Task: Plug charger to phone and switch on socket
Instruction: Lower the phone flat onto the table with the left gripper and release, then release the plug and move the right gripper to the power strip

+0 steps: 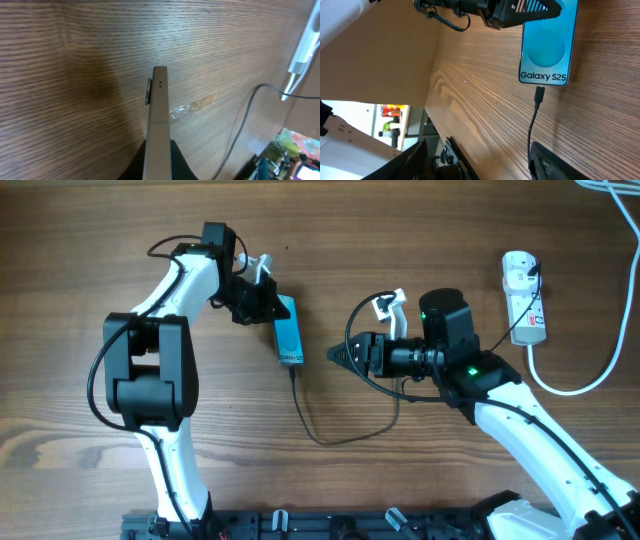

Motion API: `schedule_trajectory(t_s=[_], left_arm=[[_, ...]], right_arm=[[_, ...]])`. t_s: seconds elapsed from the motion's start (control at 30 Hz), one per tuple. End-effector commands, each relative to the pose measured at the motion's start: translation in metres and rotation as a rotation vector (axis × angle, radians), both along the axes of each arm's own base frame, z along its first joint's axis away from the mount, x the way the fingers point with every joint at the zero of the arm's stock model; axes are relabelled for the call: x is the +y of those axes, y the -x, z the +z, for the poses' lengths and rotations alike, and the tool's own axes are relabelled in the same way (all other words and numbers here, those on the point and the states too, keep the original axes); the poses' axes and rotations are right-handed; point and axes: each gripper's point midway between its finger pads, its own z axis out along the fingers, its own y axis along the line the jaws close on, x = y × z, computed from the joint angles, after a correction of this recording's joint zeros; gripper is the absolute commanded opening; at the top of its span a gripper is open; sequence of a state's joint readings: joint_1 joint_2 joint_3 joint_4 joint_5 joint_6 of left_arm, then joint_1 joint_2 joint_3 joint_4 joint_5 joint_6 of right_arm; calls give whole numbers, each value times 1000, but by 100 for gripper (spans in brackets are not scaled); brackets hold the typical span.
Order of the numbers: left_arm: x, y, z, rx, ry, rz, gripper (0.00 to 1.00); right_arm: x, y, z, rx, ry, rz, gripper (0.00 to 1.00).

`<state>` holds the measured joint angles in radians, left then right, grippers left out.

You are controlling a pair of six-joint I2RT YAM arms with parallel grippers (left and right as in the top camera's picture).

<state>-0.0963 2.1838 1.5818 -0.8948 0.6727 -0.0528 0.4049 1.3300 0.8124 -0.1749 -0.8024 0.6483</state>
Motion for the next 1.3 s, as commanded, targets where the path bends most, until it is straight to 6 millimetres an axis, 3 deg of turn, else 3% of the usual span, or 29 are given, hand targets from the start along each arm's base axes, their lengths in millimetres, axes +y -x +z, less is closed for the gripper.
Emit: schedule_trajectory(t_s=[0.0,0.43,0.5,0.63,0.7,0.83,0.87,1.07,1.17,1.27], left_arm=[[-2,3,-14,24,-15,0,5],[-1,27,-50,45,-21,-4,5],[-1,27,-51,46,-21,-4,11],[0,27,-51,44,-25,-4,38],[0,27,-51,44,-25,-3,41],[21,27,-65,43,-168,5,46],[35,27,-72,57,-262,35,46],[78,23,-84,66,-521,140,46],[82,22,-85,62,-547,143,47],[82,24,-78,72,-546,163,40]], right_arm=[[-1,-3,5,-39,10,-6,66],[-1,-3,5,-35,11,-5,66],[-1,-3,4,-35,11,-5,66],[-1,-3,5,-36,11,-5,66],[-1,-3,4,-35,11,-5,66],[-1,-3,5,-35,11,-5,66],[-1,-3,4,-35,11,-5,66],[-1,-3,4,-35,11,-5,67],[-1,-3,4,-44,15,0,67],[-7,-3,-6,-27,62,-25,67]])
